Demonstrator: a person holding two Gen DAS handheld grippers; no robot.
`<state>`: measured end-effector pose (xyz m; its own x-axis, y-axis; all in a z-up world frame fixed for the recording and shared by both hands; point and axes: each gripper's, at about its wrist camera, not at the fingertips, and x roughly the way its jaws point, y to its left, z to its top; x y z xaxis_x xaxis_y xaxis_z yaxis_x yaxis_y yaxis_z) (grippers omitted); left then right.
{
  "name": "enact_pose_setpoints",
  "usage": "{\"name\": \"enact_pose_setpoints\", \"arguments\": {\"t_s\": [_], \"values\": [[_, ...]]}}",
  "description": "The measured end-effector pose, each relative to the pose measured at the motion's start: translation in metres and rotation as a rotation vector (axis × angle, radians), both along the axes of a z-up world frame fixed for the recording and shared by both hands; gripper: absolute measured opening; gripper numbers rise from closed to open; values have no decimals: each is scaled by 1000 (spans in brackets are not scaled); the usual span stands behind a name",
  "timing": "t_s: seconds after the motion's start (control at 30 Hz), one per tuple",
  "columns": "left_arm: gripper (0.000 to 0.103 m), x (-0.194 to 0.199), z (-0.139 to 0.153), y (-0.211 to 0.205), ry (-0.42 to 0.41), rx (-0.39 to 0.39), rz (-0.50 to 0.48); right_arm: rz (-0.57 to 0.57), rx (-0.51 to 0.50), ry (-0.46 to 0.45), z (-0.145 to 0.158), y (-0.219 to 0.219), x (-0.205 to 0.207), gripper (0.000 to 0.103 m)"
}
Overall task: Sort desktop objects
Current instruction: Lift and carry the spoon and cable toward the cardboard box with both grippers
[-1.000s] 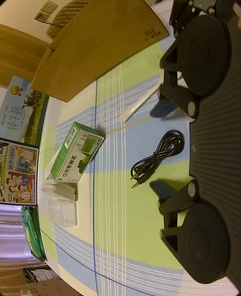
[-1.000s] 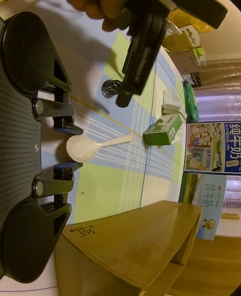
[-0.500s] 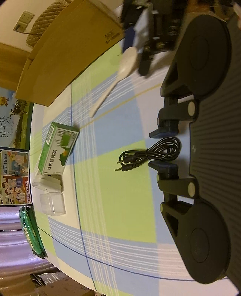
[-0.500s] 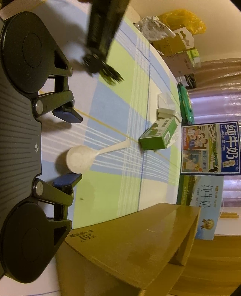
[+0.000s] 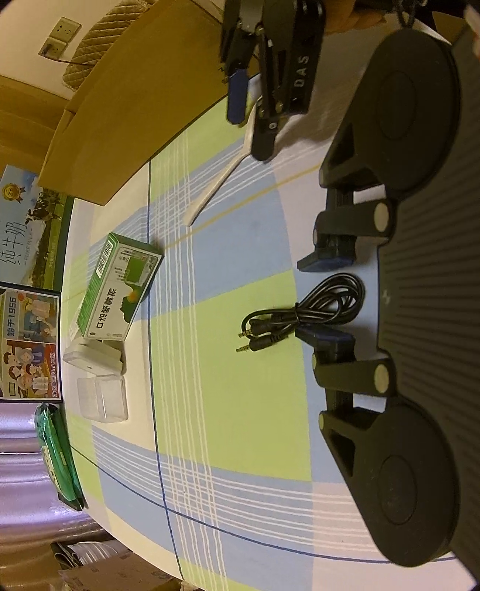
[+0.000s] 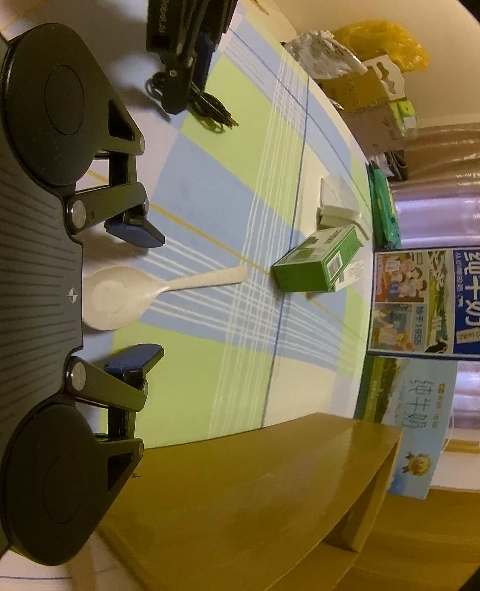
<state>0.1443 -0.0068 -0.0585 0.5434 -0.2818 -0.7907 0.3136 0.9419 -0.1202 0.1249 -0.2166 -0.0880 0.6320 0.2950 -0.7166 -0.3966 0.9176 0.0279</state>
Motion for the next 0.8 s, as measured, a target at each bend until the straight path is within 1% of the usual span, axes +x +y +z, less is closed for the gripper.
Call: {"name": "enact_pose_setpoints", "arguments": {"t_s": [0.03, 0.1, 0.17, 0.23, 0.27, 0.47, 0.67, 0.73, 0.8], "values": [[28, 1, 0, -1, -2, 2, 0, -3, 6, 4, -1, -2, -3, 54], [30, 2, -1, -2, -5, 4, 3, -3, 16, 2, -2, -5, -8, 47], [32, 3, -1, -3, -6, 6, 7, -1, 19, -12, -3, -7, -13, 44], [40, 2, -2, -5, -11, 12, 11, 0, 22, -20, -2, -7, -16, 38], [45, 2, -2, -6, -15, 20, 13, 3, 19, -26, -2, -7, -17, 32], [46, -4, -4, -9, -41, 42, 24, 9, 9, -30, -2, -8, -20, 31], [44, -6, -4, -11, -50, 51, 36, 2, 27, -22, 1, -9, -29, 31], [42, -6, -4, -11, -52, 49, 46, -6, 34, -19, 2, -9, -32, 31], [37, -6, -4, -10, -56, 57, 58, -12, 42, -12, 2, -10, -34, 31]]}}
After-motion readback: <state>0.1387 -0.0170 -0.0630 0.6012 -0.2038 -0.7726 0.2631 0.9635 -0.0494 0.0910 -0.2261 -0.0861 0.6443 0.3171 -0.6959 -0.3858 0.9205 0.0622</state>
